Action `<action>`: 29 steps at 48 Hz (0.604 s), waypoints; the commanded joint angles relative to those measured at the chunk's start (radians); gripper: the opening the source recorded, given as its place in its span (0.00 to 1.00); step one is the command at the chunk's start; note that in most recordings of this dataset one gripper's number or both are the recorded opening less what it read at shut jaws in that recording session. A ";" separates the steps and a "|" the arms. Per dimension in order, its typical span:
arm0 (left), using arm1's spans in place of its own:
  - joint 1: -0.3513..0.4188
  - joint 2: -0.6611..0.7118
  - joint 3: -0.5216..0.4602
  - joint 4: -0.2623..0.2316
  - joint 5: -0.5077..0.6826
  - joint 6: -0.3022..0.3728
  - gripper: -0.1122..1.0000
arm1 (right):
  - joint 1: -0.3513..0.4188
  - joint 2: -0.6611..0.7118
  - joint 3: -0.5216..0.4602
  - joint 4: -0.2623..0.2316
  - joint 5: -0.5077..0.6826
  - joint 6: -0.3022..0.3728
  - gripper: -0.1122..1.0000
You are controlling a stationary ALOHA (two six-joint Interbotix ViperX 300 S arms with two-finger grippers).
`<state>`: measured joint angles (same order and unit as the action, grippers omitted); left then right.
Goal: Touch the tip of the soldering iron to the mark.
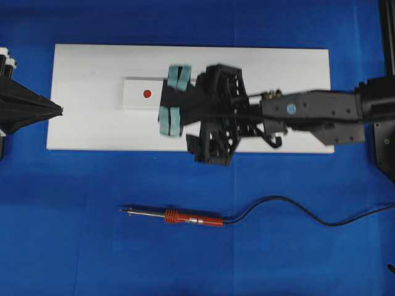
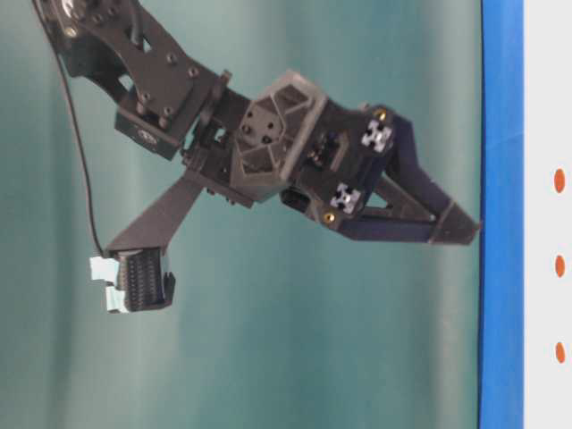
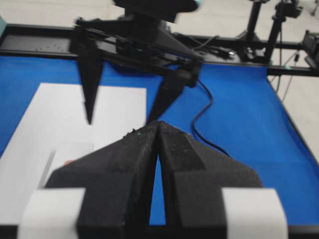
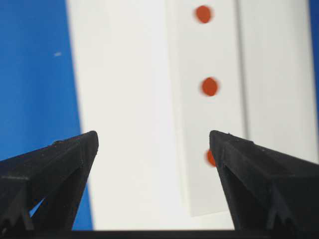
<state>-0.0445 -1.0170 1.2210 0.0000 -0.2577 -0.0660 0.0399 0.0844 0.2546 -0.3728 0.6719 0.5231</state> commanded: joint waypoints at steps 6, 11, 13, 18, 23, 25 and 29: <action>-0.003 0.003 -0.009 0.002 0.005 -0.002 0.10 | -0.009 -0.058 -0.009 0.002 -0.009 -0.008 0.89; -0.003 0.005 -0.011 0.002 0.008 -0.002 0.10 | -0.005 -0.107 0.023 0.003 -0.009 -0.008 0.88; -0.003 0.003 -0.011 0.002 0.008 -0.002 0.10 | -0.006 -0.137 0.041 0.002 -0.009 -0.006 0.88; -0.003 0.003 -0.009 0.002 0.008 -0.002 0.10 | -0.006 -0.215 0.101 0.002 -0.023 -0.003 0.87; -0.003 0.003 -0.011 0.002 0.009 -0.002 0.10 | -0.006 -0.322 0.178 0.002 -0.054 0.000 0.86; -0.003 0.005 -0.011 0.002 0.008 -0.002 0.10 | -0.006 -0.364 0.209 0.002 -0.067 0.002 0.86; -0.003 0.005 -0.009 0.002 0.008 -0.002 0.10 | -0.009 -0.453 0.275 0.002 -0.101 0.006 0.86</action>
<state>-0.0460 -1.0170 1.2226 0.0000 -0.2454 -0.0660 0.0322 -0.2869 0.4970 -0.3712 0.5998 0.5262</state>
